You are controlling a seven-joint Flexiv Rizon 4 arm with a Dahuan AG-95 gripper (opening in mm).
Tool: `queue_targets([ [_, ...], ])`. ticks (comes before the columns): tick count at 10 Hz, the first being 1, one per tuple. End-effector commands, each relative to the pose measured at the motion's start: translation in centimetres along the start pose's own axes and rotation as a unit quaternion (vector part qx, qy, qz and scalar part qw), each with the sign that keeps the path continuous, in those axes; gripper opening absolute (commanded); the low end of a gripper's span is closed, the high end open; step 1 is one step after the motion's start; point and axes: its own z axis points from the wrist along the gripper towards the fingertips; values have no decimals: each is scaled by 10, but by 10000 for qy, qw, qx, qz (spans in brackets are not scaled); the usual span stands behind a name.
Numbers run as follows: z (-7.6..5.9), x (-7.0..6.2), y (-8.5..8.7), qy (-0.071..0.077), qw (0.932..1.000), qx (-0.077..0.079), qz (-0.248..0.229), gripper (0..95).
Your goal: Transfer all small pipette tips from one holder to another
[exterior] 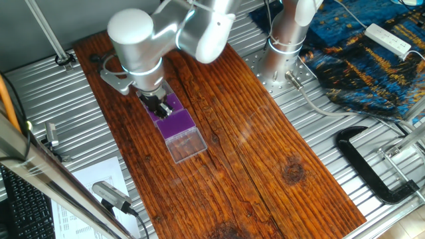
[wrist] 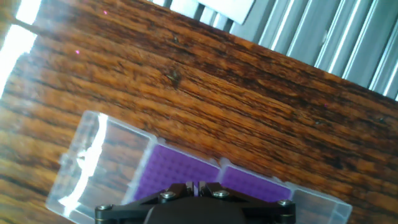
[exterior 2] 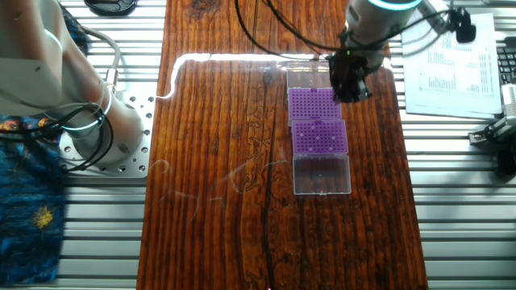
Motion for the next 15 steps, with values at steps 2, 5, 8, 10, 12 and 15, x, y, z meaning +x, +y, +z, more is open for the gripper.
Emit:
queue_targets([
  [2, 4, 11, -16, -47, 9996, 43, -277, 0],
  [5, 5, 16, -23, -67, 9993, 55, -353, 0],
  [8, 7, 17, -26, -116, 9993, 73, -356, 0],
  [10, 9, 16, -26, -119, 9993, 94, -349, 0],
  [12, 10, 16, -27, -120, 9993, 104, -349, 0],
  [15, 9, 17, -28, -114, 9992, 119, -375, 0],
])
